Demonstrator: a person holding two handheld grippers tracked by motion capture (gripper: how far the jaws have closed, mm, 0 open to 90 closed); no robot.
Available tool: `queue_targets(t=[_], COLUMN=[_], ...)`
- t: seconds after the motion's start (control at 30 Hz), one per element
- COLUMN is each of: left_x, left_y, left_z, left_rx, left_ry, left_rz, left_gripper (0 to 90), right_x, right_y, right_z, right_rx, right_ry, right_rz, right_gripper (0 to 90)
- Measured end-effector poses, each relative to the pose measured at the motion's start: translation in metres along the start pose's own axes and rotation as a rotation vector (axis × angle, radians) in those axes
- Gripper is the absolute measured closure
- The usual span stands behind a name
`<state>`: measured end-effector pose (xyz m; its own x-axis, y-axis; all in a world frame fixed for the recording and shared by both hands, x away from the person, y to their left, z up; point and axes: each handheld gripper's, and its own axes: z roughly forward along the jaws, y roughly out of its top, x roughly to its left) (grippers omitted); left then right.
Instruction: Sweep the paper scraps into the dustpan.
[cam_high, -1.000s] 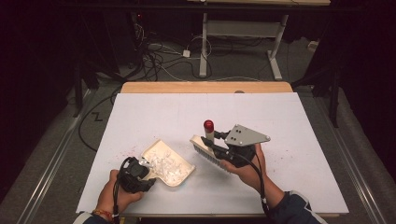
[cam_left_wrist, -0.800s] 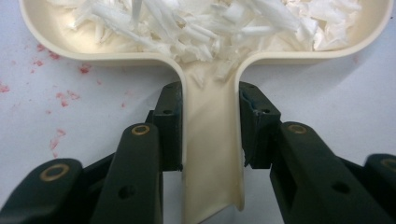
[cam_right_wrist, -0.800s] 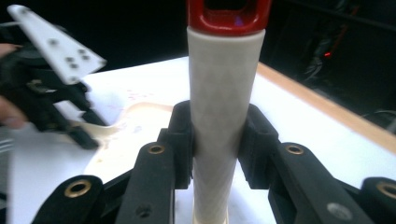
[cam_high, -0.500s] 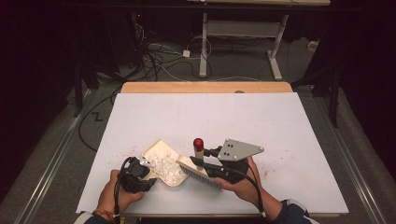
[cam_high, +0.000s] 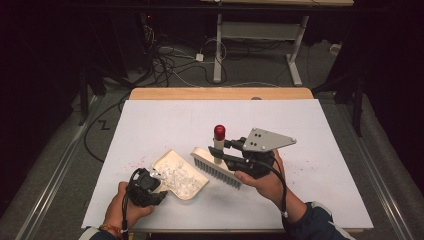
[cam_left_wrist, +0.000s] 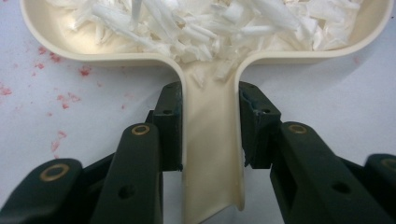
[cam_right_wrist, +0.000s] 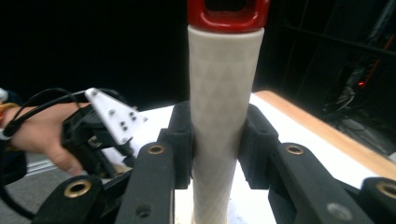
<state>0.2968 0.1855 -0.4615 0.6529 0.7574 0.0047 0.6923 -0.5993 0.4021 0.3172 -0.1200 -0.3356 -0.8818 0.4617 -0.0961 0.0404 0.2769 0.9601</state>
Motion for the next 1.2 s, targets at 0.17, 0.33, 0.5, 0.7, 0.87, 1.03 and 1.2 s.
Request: queue_targets(t=[0.17,0.33,0.5,0.7,0.87,1.03,1.2], left_x=[0.000,-0.001,-0.003,0.000,0.000,0.000,0.000], left_y=[0.000,0.002,0.005,0.009,0.013,0.013,0.012], left_z=[0.000,0.001,0.001,0.001,0.001,0.001,0.000], left_rx=[0.002,0.003,0.004,0.000,0.003,0.004,0.005], left_ry=[0.000,-0.001,0.003,-0.012,-0.011,-0.008,-0.002], left_rz=[0.003,0.003,0.009,0.005,-0.005,-0.002,0.002], left_gripper=[63.3,63.4,63.3,63.4,63.4,63.4,63.4], right_x=[-0.013,-0.025,-0.030,-0.016,-0.002,0.007,0.012], right_y=[-0.001,-0.013,-0.031,-0.031,-0.029,-0.020,-0.008], right_z=[0.010,0.032,0.058,0.067,0.066,0.056,0.043], right_rx=[0.026,0.060,0.132,0.153,0.157,0.126,0.099], right_ry=[-0.080,-0.168,-0.165,-0.086,-0.009,0.062,0.061], right_rz=[-0.027,-0.058,-0.058,-0.090,-0.086,-0.074,-0.102], right_gripper=[70.0,70.0,70.0,70.0,70.0,70.1,70.1])
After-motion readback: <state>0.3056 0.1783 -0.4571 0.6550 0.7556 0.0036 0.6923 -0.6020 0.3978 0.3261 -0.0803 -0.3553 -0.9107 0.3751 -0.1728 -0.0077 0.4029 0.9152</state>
